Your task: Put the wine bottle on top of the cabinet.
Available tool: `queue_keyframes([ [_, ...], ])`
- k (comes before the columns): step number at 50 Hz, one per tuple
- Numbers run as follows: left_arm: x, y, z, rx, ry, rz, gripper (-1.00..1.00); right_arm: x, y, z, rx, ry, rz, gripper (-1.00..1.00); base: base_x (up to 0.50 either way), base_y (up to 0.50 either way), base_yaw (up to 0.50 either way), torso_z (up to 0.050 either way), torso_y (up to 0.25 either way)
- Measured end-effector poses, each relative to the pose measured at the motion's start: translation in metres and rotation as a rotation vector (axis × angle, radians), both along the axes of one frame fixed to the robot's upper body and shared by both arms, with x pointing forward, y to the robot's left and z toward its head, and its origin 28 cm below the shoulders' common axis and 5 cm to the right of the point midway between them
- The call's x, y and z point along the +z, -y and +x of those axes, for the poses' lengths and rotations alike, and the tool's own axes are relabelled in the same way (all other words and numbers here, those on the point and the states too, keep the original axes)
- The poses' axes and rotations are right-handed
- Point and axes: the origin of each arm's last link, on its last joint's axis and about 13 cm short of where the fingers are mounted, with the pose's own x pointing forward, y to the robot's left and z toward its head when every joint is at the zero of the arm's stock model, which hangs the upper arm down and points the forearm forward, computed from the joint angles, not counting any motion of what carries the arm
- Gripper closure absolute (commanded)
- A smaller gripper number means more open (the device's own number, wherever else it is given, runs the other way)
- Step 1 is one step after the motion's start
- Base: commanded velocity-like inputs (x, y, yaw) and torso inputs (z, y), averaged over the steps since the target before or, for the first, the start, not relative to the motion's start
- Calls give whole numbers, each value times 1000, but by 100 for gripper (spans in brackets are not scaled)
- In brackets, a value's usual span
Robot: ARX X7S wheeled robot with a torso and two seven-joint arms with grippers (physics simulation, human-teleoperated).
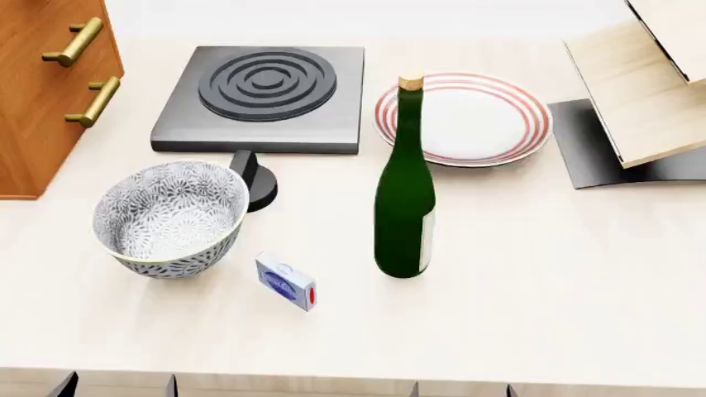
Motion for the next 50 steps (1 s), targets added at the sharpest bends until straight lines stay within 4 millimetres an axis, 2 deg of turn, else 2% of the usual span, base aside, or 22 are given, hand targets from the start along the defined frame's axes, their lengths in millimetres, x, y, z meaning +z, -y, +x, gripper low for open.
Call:
queue_keyframes([
  [32, 3, 0, -1, 3, 7, 20, -100, 4, 0, -1, -6, 28, 0, -100, 0, 0, 0, 0, 0],
  [50, 23, 3, -9, -17, 72, 44, -100, 24, -7, -7, 22, 91, 7, -100, 0, 0, 0, 0, 0],
])
